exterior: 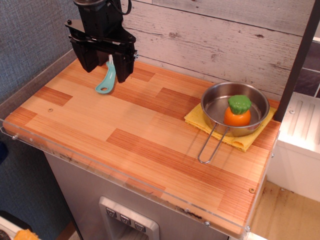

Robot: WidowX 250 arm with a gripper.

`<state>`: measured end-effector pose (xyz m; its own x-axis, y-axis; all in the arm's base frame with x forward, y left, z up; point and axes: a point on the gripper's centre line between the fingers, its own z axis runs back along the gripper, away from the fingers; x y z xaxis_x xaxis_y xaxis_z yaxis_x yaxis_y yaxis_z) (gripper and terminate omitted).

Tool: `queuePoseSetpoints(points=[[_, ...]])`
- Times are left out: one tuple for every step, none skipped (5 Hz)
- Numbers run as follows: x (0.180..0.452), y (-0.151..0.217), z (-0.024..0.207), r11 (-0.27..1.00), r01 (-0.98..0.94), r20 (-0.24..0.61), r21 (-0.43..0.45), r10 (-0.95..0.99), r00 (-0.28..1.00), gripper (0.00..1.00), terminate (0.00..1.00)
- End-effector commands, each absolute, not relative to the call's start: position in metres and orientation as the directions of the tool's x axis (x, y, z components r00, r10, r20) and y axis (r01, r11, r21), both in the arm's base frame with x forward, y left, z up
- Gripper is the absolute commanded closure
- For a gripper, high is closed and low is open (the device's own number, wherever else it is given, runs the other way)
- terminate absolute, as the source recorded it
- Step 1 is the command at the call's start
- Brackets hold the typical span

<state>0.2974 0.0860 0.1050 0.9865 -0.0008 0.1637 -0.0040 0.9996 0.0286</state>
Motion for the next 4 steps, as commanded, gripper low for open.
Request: queuePoseSetpoints(points=[[0.297, 0.086, 0.105, 1.000, -0.004, 0.164, 0.029, -0.001, 0.987, 0.00, 0.00], [0.319, 0.038, 0.111, 0.996, 0.092, 0.209, -0.020, -0.086, 0.974, 0.00, 0.00], [0.334, 0.005, 0.110, 0.984, 0.174, 0.218, -0.037, -0.162, 0.962, 0.00, 0.00], [0.352, -0.039, 0.107, 0.926, 0.373, 0.237, -0.060, -0.349, 0.906, 0.00, 0.00]])
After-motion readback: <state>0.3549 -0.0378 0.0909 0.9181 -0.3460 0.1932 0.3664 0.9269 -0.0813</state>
